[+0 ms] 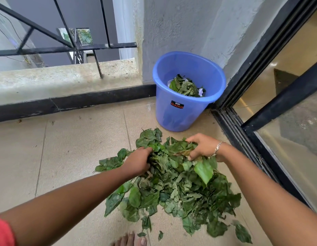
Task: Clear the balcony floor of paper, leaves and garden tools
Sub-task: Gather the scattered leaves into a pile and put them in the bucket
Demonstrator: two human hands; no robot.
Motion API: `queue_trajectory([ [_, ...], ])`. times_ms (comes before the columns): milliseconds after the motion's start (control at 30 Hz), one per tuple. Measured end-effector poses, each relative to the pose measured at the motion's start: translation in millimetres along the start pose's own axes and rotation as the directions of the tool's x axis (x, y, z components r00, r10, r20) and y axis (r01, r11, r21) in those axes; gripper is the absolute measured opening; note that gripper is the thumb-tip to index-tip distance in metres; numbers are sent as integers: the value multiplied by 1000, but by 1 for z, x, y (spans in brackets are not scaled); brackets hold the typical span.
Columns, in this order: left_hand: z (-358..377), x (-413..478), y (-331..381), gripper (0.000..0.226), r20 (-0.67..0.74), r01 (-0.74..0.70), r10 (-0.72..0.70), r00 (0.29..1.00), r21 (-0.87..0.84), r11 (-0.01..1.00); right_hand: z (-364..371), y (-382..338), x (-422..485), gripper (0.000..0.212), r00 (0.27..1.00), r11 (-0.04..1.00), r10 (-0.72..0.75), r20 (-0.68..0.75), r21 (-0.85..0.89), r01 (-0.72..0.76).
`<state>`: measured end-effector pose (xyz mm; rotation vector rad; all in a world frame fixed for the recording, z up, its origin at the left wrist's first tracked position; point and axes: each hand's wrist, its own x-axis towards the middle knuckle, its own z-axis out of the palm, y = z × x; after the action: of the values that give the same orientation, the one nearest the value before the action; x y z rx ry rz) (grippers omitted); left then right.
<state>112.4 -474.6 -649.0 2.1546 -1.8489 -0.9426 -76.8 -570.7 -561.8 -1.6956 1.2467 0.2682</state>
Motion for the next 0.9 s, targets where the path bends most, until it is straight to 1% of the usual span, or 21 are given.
queue_trajectory([
  [67, 1, -1, -1, 38, 4, 9, -9, 1000, -5, 1000, -22, -15, -17, 29, 997, 994, -75, -2, 79, 75],
  [133, 2, -1, -3, 40, 16, 18, -17, 1000, -7, 1000, -50, -33, -31, 29, 990, 985, -138, -42, 98, 141],
  [200, 2, -1, -3, 42, 26, 17, -17, 1000, -7, 1000, -80, -56, -39, 35, 976, 976, -194, -97, 85, 202],
  [267, 1, -2, -4, 43, 31, 19, -19, 999, 1, 1000, -111, -80, -38, 29, 960, 965, -227, -163, 99, 244],
  [333, -1, -2, -5, 40, 35, 23, -24, 999, 15, 1000, -137, -105, -28, 27, 940, 965, -236, -248, 58, 257],
  [433, -5, -4, -6, 36, 43, 28, -29, 999, 32, 999, -158, -128, 4, 34, 892, 974, -216, -397, -27, 223],
  [467, -6, -5, -6, 35, 45, 26, -28, 999, 36, 999, -160, -131, 15, 46, 889, 979, -200, -413, -41, 201],
  [500, -7, -5, -6, 34, 47, 24, -26, 999, 35, 999, -160, -130, 25, 59, 901, 986, -164, -401, -44, 160],
  [533, -7, -6, -5, 32, 52, 24, -25, 998, 35, 999, -160, -127, 34, 68, 917, 993, -117, -381, -40, 110],
  [600, -11, -7, -3, 27, 58, 20, -21, 998, 28, 999, -154, -117, 42, 71, 919, 999, -47, -391, -8, 48],
  [633, -13, -7, -1, 24, 58, 20, -21, 998, 8, 1000, -150, -112, 40, 66, 904, 997, -39, -426, 41, 62],
  [700, -18, -8, 3, 25, 49, 25, -22, 999, -65, 998, -144, -101, 31, 51, 848, 968, -42, -529, 189, 166],
  [767, -25, -9, 8, 30, 31, 22, -17, 999, -152, 988, -130, -91, 6, 34, 793, 889, -53, -607, 333, 314],
  [800, -28, -9, 10, 33, 26, 21, -16, 1000, -196, 980, -119, -86, -11, 26, 777, 836, -59, -626, 394, 381],
  [833, -31, -10, 13, 35, 22, 21, -16, 1000, -235, 972, -106, -78, -30, 20, 774, 786, -63, -630, 446, 427],
  [900, -37, -11, 17, 39, 7, 17, -16, 1000, -293, 956, -71, -58, -67, 16, 806, 714, -76, -588, 531, 455],
])
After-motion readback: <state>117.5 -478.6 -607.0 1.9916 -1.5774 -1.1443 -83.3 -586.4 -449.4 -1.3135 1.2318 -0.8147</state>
